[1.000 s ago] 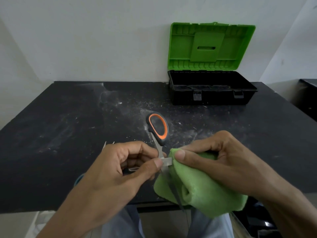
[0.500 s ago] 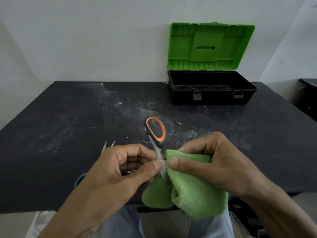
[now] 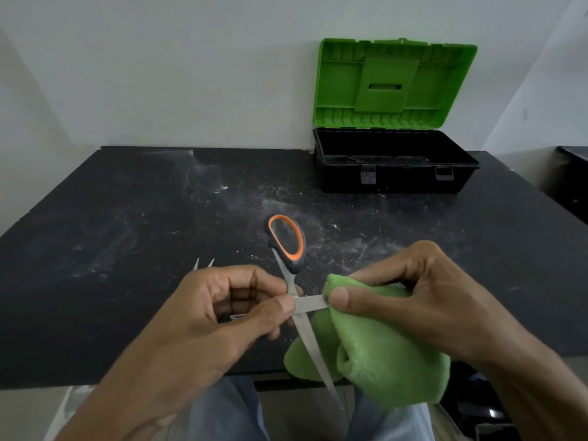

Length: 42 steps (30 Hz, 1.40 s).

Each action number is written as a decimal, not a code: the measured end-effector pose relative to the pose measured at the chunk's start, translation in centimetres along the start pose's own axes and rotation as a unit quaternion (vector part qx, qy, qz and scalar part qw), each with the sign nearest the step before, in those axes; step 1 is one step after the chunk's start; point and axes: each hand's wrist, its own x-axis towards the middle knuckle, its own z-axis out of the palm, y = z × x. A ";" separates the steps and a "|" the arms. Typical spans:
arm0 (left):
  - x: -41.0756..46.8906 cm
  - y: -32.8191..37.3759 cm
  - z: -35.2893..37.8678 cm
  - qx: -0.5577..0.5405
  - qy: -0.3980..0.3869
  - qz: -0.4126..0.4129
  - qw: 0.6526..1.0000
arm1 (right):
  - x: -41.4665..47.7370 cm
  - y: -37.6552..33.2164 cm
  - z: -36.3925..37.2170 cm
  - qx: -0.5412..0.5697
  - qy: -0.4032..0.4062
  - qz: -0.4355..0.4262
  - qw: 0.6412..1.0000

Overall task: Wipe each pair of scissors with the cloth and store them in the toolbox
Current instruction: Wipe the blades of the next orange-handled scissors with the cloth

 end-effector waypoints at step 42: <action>-0.5 0.8 -1.3 0.087 -0.058 0.081 0.991 | -0.3 -0.9 -1.6 -0.130 -0.140 -0.093 0.977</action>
